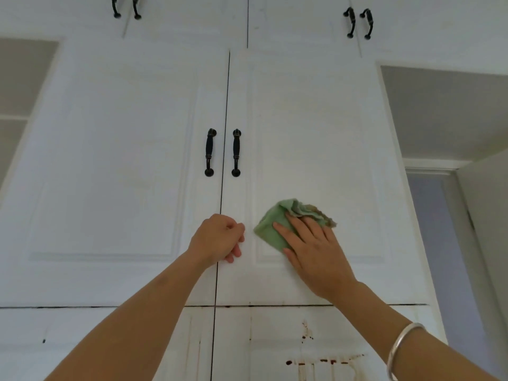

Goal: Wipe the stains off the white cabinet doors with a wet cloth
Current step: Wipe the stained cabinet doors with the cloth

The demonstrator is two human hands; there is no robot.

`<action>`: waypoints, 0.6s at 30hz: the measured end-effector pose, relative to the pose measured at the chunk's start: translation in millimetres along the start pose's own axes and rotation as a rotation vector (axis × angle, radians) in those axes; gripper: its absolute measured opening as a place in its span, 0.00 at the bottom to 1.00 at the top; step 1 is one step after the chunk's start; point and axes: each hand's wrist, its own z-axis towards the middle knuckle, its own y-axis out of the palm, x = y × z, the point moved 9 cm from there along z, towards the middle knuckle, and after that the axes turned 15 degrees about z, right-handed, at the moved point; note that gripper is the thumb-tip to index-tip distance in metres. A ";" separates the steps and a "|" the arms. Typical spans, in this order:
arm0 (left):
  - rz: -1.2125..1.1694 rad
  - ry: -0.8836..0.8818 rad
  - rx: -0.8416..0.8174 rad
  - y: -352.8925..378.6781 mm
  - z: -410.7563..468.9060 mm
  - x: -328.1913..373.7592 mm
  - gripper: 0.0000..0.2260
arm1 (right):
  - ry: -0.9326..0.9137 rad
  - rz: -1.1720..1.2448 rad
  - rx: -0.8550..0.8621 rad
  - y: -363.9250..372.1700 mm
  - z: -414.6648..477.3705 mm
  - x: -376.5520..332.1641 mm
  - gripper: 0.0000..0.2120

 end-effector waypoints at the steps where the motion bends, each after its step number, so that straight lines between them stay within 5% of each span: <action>1: -0.017 0.003 -0.019 1.3 1.0 0.3 0.13 | -0.068 -0.056 -0.009 3.6 7.5 -3.9 0.24; 6: -0.092 0.032 -0.041 2.8 4.3 -2.5 0.13 | -0.280 -0.009 -0.025 23.3 54.6 -31.7 0.25; 14: -0.114 0.042 -0.089 1.8 11.3 -2.3 0.14 | -0.106 0.072 0.155 4.3 118.7 -30.8 0.26; 18: -0.100 0.032 -0.201 2.7 12.4 -5.4 0.14 | -0.141 0.116 0.108 17.1 89.8 -41.0 0.25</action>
